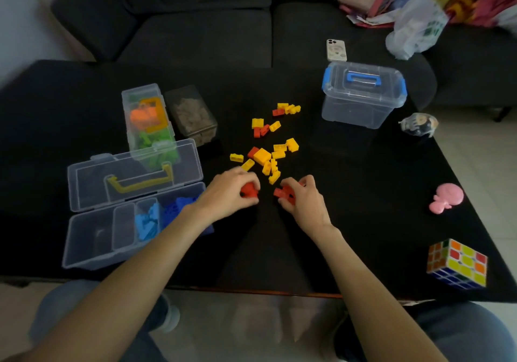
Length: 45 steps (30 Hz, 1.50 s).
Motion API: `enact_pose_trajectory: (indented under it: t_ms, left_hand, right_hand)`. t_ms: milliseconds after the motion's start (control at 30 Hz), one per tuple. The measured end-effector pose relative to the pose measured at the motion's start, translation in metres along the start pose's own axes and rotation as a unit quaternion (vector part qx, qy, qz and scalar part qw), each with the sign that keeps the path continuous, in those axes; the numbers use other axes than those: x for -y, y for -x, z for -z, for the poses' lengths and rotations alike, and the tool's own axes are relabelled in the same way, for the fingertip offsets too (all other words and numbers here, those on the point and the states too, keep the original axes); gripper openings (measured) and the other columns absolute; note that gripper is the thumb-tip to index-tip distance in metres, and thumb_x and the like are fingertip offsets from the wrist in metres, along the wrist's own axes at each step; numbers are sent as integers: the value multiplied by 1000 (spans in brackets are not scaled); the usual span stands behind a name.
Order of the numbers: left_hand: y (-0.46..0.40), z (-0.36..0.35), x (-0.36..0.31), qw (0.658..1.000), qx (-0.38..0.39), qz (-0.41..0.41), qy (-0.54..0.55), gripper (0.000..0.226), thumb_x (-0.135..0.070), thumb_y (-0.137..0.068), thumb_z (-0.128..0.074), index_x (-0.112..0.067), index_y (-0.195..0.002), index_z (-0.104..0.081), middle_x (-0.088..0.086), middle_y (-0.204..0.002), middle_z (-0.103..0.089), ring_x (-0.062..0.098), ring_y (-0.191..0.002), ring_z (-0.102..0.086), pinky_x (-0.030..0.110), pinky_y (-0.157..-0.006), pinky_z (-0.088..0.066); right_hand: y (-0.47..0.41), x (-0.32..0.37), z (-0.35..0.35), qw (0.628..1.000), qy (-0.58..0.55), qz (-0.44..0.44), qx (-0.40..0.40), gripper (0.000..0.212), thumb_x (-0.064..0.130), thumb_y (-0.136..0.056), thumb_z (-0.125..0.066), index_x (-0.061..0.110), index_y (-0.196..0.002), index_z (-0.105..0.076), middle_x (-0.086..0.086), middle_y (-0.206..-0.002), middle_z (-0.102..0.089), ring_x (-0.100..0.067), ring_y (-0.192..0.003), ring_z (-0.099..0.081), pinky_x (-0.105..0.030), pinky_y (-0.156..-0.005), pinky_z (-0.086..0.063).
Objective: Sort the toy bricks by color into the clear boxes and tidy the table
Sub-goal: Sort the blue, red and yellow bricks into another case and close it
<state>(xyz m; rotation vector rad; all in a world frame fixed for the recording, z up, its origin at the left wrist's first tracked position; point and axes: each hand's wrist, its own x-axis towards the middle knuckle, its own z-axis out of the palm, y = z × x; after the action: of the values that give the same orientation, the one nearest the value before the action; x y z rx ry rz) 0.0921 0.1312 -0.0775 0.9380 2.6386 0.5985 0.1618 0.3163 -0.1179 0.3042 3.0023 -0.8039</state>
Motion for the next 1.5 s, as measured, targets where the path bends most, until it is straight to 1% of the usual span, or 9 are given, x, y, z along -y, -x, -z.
enact_pose_trajectory:
  t_ms: [167,300,400,500,833,1033,1167,1333,1500]
  left_hand:
    - [67,37,24,974,-209,49,70,26,-23,-77,-75,-25,-99,-62,-9,-105,-54,2,-93,-53,8,-74,-42]
    - [139,46,69,943,-289,153,63,34,-18,-68,-82,-19,-96,-62,-5,-95,-61,14,-87,-59,18,-74,-40]
    - [172,41,84,924,-291,241,65,44,-19,-66,-83,-18,-105,-62,-5,-91,-58,20,-86,-62,26,-74,-43]
    - [182,36,87,921,-267,266,102,53,-22,-68,-81,-21,-116,-59,-1,-96,-64,20,-91,-65,27,-79,-46]
    - [181,32,101,937,-237,239,96,50,-25,-72,-78,-11,-117,-60,7,-108,-53,23,-98,-56,22,-77,-38]
    - [188,35,107,930,-243,238,142,47,-18,-69,-79,-15,-113,-62,-2,-102,-65,13,-95,-61,21,-77,-42]
    - [189,36,103,914,-260,228,214,69,-11,-70,-80,-15,-130,-47,-10,-109,-59,4,-93,-59,10,-76,-42]
    - [181,35,102,922,-260,205,201,61,-19,-73,-76,-18,-127,-48,0,-119,-60,16,-112,-57,37,-96,-47]
    - [175,36,99,934,-244,224,138,49,-21,-79,-71,-17,-123,-49,7,-118,-60,22,-109,-57,40,-94,-46]
  right_hand:
    - [5,64,9,982,-179,57,7,38,34,-88,-63,33,-123,-49,-2,-122,-36,-19,-101,-53,-21,-59,-56]
    - [2,155,-7,957,-239,153,69,38,31,-86,-66,27,-121,-51,-4,-116,-43,-19,-98,-53,-17,-62,-54]
    - [3,212,-34,927,-310,149,148,35,25,-86,-67,19,-118,-53,-7,-110,-51,-24,-94,-60,-27,-60,-59]
    - [2,244,-57,928,-302,129,175,34,29,-87,-65,17,-117,-55,-7,-110,-62,-25,-102,-62,-45,-87,-53]
    - [13,259,-73,951,-192,148,193,35,27,-94,-55,16,-127,-54,-10,-125,-58,-25,-114,-54,-40,-99,-45]
    - [19,263,-75,961,-151,175,155,35,22,-94,-53,10,-127,-54,-12,-123,-59,-25,-112,-54,-30,-93,-40]
    - [20,267,-78,967,-117,179,136,33,19,-91,-55,11,-123,-56,-14,-121,-60,-28,-110,-55,-34,-92,-42]
    - [25,273,-81,969,-14,211,129,28,10,-96,-40,6,-119,-55,-19,-109,-65,-35,-101,-61,-40,-85,-49]
    - [29,273,-86,977,11,188,100,30,3,-97,-35,2,-126,-45,-16,-122,-54,-29,-106,-58,-34,-82,-46]
